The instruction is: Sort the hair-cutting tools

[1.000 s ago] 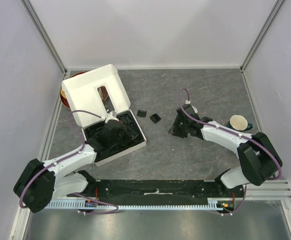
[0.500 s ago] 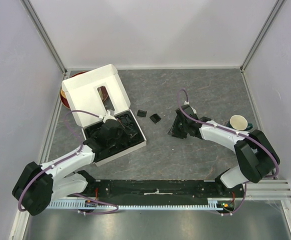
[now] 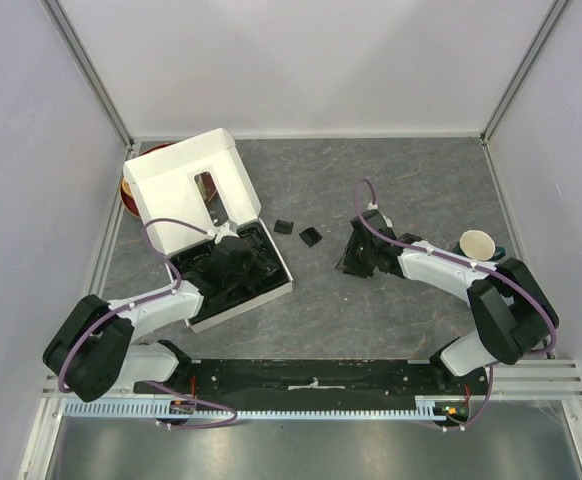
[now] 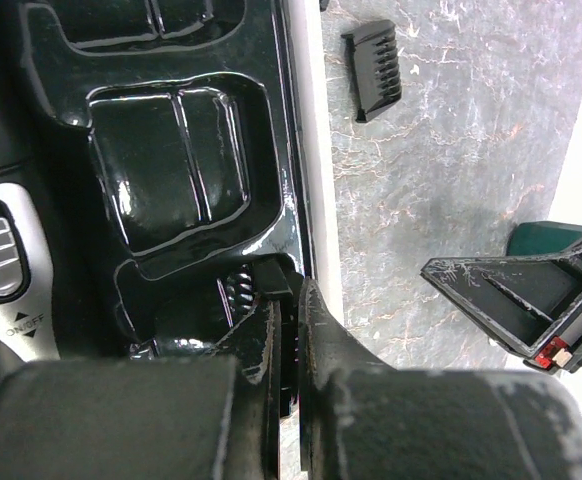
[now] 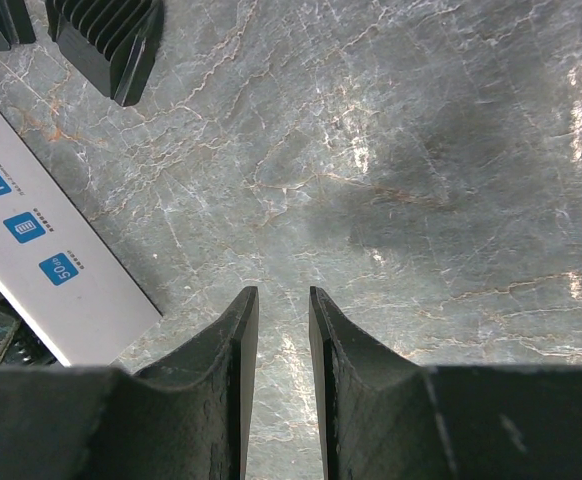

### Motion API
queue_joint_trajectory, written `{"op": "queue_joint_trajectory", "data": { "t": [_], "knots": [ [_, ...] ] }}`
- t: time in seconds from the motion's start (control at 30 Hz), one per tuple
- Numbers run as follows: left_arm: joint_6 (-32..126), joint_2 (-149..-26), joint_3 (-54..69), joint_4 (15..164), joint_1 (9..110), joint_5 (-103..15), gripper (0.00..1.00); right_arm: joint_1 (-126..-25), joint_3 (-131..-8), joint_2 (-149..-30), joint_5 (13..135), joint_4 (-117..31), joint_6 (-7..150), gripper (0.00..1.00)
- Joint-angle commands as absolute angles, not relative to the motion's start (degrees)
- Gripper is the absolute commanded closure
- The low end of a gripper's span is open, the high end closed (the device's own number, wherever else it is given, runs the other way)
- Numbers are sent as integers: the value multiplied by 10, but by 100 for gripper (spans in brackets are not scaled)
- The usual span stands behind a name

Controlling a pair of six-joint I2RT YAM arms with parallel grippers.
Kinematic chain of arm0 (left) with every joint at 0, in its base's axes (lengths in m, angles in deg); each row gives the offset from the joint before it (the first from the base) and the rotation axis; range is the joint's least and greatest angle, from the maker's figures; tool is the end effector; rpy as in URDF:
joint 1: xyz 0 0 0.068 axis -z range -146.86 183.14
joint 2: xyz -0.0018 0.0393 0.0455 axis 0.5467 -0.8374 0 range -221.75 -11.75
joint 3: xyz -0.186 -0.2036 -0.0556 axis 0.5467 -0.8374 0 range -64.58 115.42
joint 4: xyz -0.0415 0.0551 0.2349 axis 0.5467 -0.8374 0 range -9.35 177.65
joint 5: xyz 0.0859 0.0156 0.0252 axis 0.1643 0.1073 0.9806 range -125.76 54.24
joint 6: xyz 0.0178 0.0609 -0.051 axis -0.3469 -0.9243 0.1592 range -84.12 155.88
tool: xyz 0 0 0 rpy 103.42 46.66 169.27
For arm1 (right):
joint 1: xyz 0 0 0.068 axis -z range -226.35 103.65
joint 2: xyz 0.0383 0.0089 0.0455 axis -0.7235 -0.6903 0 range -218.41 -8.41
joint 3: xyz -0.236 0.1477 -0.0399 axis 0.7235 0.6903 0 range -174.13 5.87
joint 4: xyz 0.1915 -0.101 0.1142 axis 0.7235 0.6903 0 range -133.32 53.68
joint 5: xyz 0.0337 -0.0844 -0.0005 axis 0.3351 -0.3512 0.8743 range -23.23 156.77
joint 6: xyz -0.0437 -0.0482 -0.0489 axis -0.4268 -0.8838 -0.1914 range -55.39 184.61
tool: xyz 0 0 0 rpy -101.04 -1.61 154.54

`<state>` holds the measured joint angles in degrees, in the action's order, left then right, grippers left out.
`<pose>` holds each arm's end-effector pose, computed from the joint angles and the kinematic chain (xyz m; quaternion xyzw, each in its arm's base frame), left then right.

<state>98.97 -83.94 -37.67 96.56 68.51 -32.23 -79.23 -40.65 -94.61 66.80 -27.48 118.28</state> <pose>0.2106 -0.1442 0.1683 -0.2271 0.8627 -0.3236 0.3153 0.2493 0.1612 0.1677 0.1722 0.9394 0.2034 0.2156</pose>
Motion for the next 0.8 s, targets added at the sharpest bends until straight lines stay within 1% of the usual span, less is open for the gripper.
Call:
{"op": "queue_joint_trajectory", "data": {
  "t": [0.0,0.03,0.1,0.13,0.2,0.23,0.3,0.33,0.4,0.43,0.5,0.6,0.7,0.77],
  "knots": [
    [972,-855,-372,1023,682,-322,98,-792,-413,-952,666,-293,1176,66],
    [971,-857,-372,1023,682,-324,98,-792,-413,-952,666,-293,1175,66],
    [971,-857,-376,1015,682,-323,94,-792,-414,-952,666,-293,1175,66],
    [971,-853,-378,1012,682,-322,88,-793,-415,-952,667,-293,1175,66],
    [971,-843,-387,1000,682,-314,79,-793,-415,-952,667,-293,1175,66],
    [972,-838,-388,995,682,-311,73,-793,-416,-952,667,-293,1175,66],
    [976,-822,-394,976,682,-301,63,-792,-417,-952,667,-293,1175,66],
    [976,-819,-395,971,682,-298,55,-792,-417,-952,667,-293,1175,66],
    [976,-805,-400,965,682,-293,48,-794,-419,-953,667,-293,1175,66],
    [977,-801,-400,951,682,-290,44,-794,-419,-955,666,-293,1174,66],
    [976,-788,-396,938,682,-283,40,-793,-423,-955,667,-293,1173,66],
    [972,-773,-394,911,682,-272,37,-793,-427,-955,666,-291,1170,66],
    [970,-753,-384,864,682,-255,37,-795,-433,-955,666,-288,1165,66],
    [970,-736,-377,830,682,-245,38,-801,-444,-953,682,-289,1147,66]
  ]
}}
